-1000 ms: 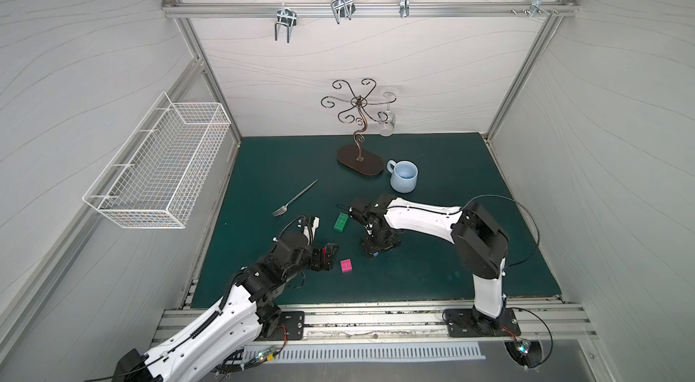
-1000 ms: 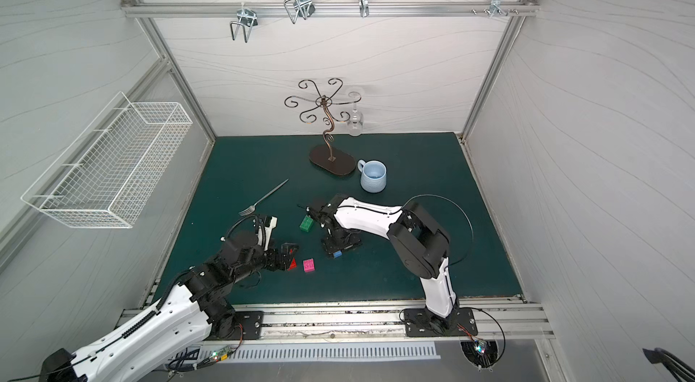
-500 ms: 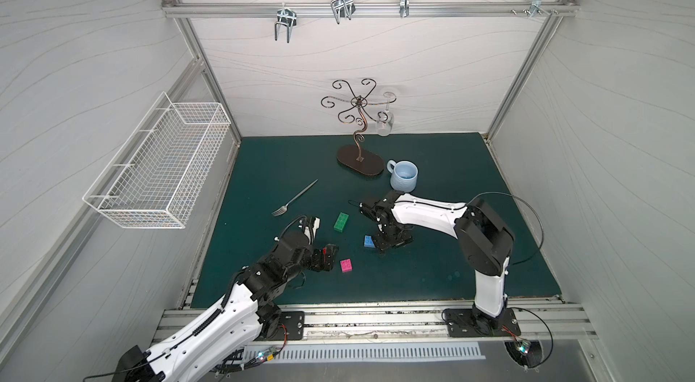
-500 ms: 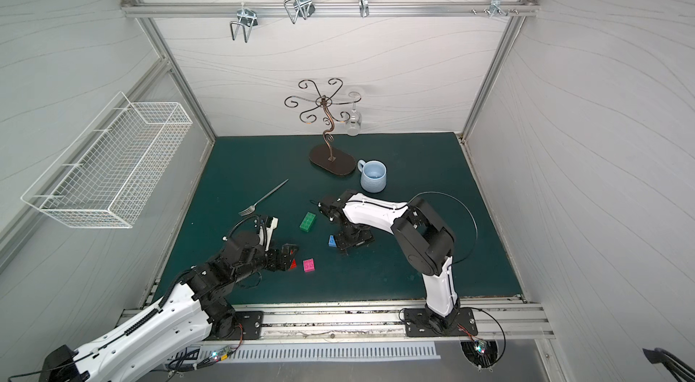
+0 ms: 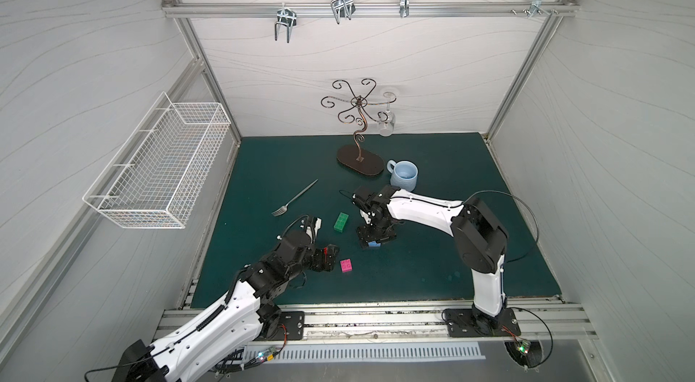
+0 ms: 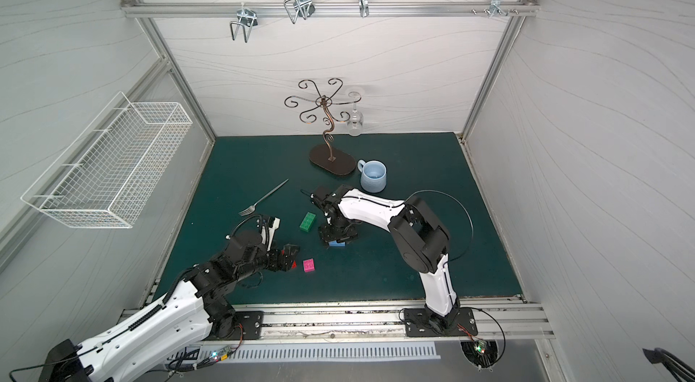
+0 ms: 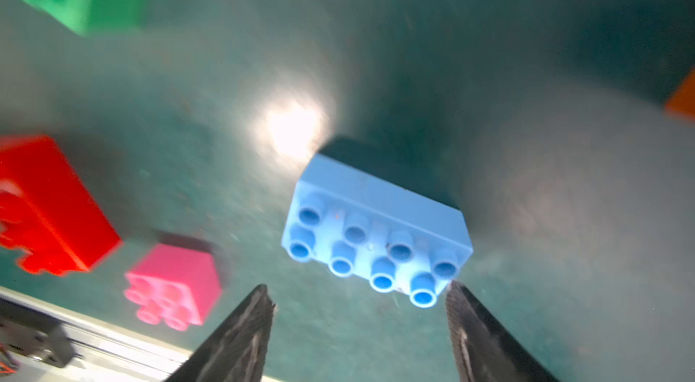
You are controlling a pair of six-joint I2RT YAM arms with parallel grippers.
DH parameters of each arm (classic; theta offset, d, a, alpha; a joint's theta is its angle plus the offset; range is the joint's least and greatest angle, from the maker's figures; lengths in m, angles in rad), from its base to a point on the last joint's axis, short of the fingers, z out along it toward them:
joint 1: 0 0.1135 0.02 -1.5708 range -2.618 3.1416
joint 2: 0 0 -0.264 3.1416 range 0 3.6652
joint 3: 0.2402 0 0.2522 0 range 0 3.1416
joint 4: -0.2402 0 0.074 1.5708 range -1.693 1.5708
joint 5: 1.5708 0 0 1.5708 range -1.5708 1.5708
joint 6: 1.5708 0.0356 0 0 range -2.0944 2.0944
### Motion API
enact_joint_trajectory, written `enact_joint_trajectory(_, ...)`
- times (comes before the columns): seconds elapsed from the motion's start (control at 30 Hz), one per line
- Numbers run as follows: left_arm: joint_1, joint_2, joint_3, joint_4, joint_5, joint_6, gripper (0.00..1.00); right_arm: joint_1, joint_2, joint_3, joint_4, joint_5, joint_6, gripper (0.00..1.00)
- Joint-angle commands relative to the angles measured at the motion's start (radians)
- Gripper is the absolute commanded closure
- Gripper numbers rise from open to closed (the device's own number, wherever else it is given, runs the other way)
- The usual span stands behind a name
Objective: Assemble a spoon with lego
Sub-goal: Adjust the lego brick at the center of the board, then pick up the lego brick from the center of the board.
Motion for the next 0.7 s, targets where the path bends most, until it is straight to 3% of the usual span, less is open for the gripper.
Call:
enact_joint_trajectory(0.0,-0.003,0.008,0.012,0.049,0.009,0.0,0.0,0.018,0.048,0.062,-0.019,0.006,-0.024,0.25)
enact_joint_trajectory(0.17,-0.003,-0.02,0.005,0.04,-0.002,0.0,0.0,0.035,0.094,0.116,-0.07,0.093,-0.032,0.25)
enact_joint_trajectory(0.67,-0.002,-0.019,0.007,0.043,-0.007,0.004,0.0,0.053,0.154,0.153,-0.077,0.152,-0.067,0.28)
